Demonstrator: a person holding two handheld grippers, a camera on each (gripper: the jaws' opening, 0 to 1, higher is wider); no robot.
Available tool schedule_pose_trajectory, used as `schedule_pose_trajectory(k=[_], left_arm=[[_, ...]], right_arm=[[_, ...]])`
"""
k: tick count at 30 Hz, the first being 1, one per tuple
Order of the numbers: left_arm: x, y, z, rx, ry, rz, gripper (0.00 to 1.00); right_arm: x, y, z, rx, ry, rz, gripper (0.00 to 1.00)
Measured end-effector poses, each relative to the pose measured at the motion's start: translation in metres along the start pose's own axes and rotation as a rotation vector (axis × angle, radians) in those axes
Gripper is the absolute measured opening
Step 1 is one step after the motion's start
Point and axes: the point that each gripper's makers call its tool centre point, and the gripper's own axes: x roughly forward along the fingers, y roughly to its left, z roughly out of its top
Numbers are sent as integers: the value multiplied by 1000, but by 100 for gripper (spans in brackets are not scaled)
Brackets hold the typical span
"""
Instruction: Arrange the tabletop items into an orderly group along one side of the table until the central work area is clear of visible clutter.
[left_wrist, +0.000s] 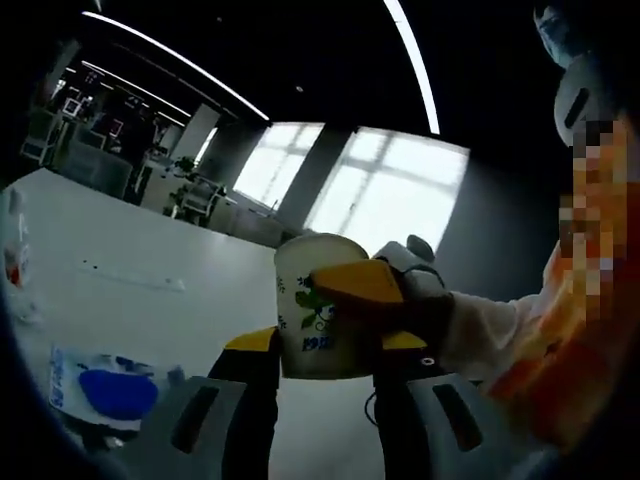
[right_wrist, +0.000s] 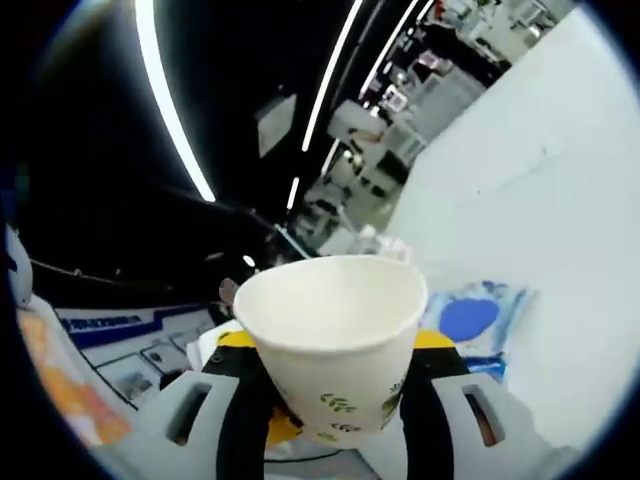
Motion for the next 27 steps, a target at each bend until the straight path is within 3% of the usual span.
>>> schedule_pose_trajectory(k=[11, 13, 19, 27], left_arm=[[-7, -8, 1, 84, 55, -46, 35], [-9, -9, 2, 137, 70, -52, 35], [-14, -11, -6, 198, 134, -63, 36], [-11, -3, -3, 297, 174, -40, 36]], right_arm=[[-3, 10, -7, -20, 18, 10, 48], [-4, 13, -8, -31, 12, 10, 48], [-5, 11, -18, -56, 53, -9, 47], [-2, 5, -9, -203, 75, -80, 43]])
